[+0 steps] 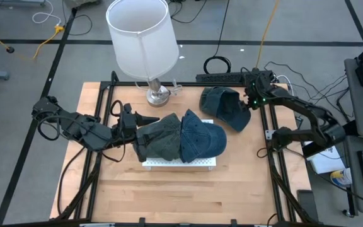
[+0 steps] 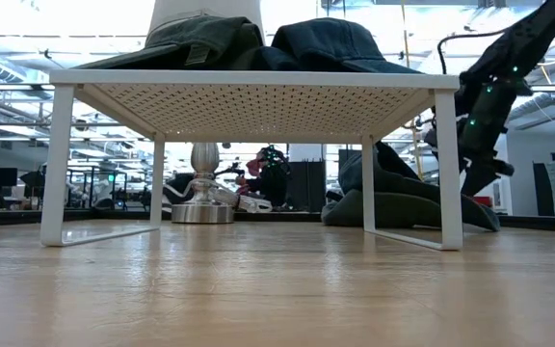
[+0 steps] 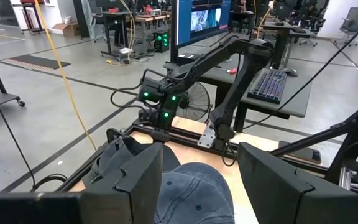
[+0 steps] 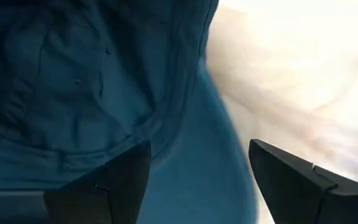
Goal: Pick & Place hat
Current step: Stack the blue cap on top of the other blue cap on the shelf
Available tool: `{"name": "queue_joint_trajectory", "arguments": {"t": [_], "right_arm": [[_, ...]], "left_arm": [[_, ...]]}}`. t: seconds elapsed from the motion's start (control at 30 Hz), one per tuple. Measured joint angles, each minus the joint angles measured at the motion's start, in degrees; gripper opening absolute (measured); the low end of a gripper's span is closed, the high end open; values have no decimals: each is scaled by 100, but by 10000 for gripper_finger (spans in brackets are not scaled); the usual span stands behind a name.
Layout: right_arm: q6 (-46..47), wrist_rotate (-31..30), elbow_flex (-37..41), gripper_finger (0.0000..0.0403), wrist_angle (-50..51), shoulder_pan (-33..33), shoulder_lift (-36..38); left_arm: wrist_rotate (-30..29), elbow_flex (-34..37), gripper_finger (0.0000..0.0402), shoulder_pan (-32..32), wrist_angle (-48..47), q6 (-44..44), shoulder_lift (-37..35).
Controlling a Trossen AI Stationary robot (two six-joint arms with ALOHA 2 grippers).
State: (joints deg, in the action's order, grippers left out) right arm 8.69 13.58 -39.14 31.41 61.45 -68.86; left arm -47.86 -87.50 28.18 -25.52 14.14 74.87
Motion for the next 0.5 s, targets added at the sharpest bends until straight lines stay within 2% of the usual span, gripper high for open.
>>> {"name": "queue_joint_trajectory", "arguments": {"t": [0.2,0.37,0.5], "right_arm": [[-54,536,232,266,-33,199,-212],[-56,1005,243,255,5,201,-104],[97,1076,243,245,189,180,104]], "left_arm": [[0,0,214,0,-75,4,-1],[1,0,214,2,-150,18,0],[0,0,214,4,-189,19,0]]}}
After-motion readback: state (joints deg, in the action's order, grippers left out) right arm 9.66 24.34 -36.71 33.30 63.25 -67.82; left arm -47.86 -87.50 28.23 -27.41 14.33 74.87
